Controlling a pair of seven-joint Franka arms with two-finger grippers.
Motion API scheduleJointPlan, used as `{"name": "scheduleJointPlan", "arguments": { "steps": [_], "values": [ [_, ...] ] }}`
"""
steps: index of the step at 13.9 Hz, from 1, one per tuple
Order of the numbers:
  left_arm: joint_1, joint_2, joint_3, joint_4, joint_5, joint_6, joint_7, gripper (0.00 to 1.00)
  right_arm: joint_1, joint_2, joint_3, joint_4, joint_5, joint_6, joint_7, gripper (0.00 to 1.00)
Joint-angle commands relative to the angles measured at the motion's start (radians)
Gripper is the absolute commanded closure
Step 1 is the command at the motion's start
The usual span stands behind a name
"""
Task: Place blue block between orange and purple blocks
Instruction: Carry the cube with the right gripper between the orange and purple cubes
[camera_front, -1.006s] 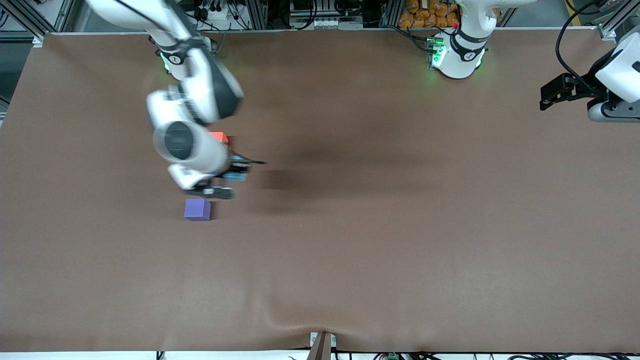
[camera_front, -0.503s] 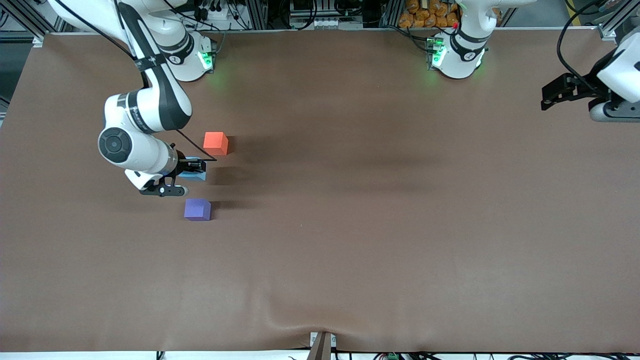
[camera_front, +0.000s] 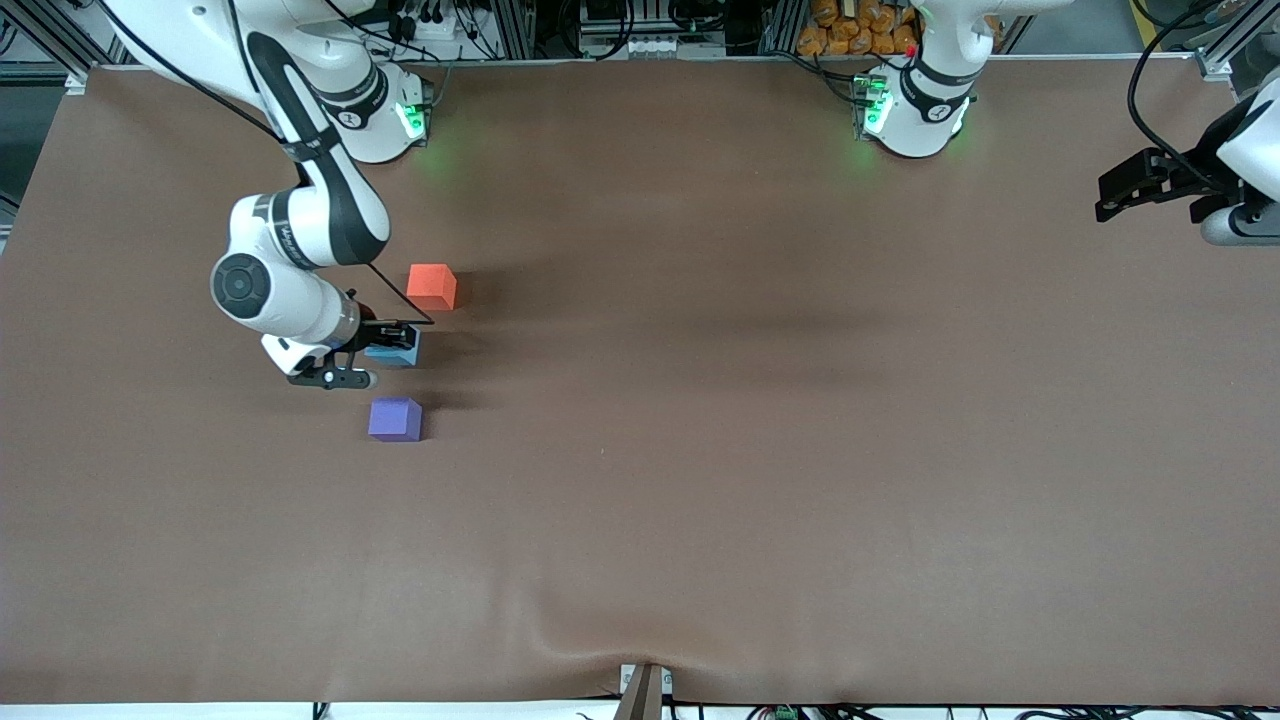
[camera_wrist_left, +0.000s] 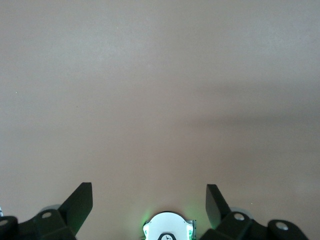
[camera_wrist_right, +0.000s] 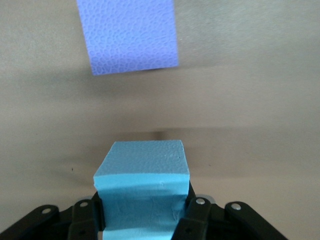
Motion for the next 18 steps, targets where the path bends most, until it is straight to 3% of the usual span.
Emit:
{"name": "scheduleJointPlan", "arguments": {
  "steps": [1,5,12,13,14,16,18],
  "values": [
    [0.002,0.004,-0.001,0.019,-0.014,-0.02,0.034,0.0,0.022,0.007,0.005,-0.043,0.017,0.092,-0.031,1.0],
    [0.003,0.015,-0.001,0.021,-0.015,-0.018,0.067,0.0,0.024,0.046,0.005,-0.043,0.017,0.126,-0.031,1.0],
    [0.007,0.021,-0.012,0.022,-0.012,-0.014,0.065,0.0,0.022,0.074,0.005,-0.041,0.017,0.134,-0.02,0.89],
    [0.005,0.022,-0.012,0.022,-0.014,-0.014,0.064,0.0,0.022,0.074,0.005,-0.04,0.017,0.132,-0.02,0.72],
    [0.002,0.024,-0.012,0.03,-0.014,-0.012,0.064,0.0,0.018,0.073,0.006,-0.035,0.017,0.131,-0.019,0.01],
    [0.0,0.027,-0.012,0.042,-0.014,-0.012,0.059,0.0,0.005,0.028,0.008,-0.011,0.019,0.067,-0.022,0.0],
    [0.002,0.027,-0.01,0.042,-0.015,-0.012,0.057,0.0,0.001,0.001,0.008,0.131,0.019,-0.137,-0.022,0.0]
  ]
}}
